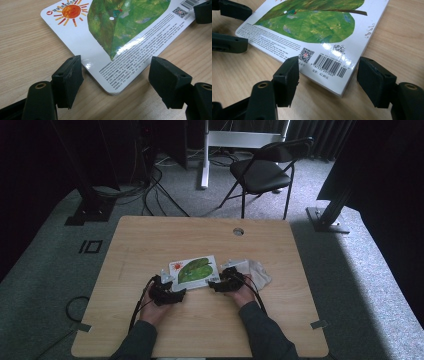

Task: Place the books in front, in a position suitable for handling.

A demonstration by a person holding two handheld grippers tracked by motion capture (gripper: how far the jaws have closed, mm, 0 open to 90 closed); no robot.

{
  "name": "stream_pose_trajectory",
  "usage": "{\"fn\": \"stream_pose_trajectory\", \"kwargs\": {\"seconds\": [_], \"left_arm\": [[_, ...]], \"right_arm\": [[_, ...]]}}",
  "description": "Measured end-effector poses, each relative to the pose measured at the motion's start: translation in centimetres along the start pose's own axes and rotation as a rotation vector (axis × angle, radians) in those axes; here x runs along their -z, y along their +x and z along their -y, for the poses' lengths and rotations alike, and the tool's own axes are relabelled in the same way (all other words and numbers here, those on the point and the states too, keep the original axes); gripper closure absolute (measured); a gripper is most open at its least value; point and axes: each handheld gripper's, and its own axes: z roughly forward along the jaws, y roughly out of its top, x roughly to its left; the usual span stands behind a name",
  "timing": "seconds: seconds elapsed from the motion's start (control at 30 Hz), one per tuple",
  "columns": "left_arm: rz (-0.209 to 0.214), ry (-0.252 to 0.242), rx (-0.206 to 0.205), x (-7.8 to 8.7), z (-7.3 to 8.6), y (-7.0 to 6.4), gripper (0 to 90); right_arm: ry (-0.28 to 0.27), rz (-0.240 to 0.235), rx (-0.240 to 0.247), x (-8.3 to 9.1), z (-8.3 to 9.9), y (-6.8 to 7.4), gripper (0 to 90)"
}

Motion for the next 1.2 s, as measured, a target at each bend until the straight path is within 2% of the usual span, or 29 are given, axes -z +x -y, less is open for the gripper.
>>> {"fn": "stream_pose_trajectory", "kwargs": {"seconds": [0.37,0.53,0.77,0.8,1.2], "left_arm": [[0.016,0.018,-0.028,0.2,0.1,-0.7,27.6],[0.051,0.021,-0.033,0.6,0.4,-1.4,27.8],[0.075,0.018,-0.044,0.9,0.7,-2.1,27.9],[0.095,0.018,-0.047,1.2,1.0,-2.5,28.0],[0.124,0.018,-0.064,2.5,2.4,-4.2,28.3]], "right_arm": [[-0.003,0.0,-0.009,1.1,1.2,0.4,37.5],[-0.004,0.007,-0.012,2.4,2.7,1.1,38.7],[0.0,0.026,-0.003,3.4,3.8,1.7,38.7],[0.007,0.023,-0.005,4.1,4.5,2.1,39.2],[0.007,0.005,0.015,6.2,7.0,3.6,40.2]]}}
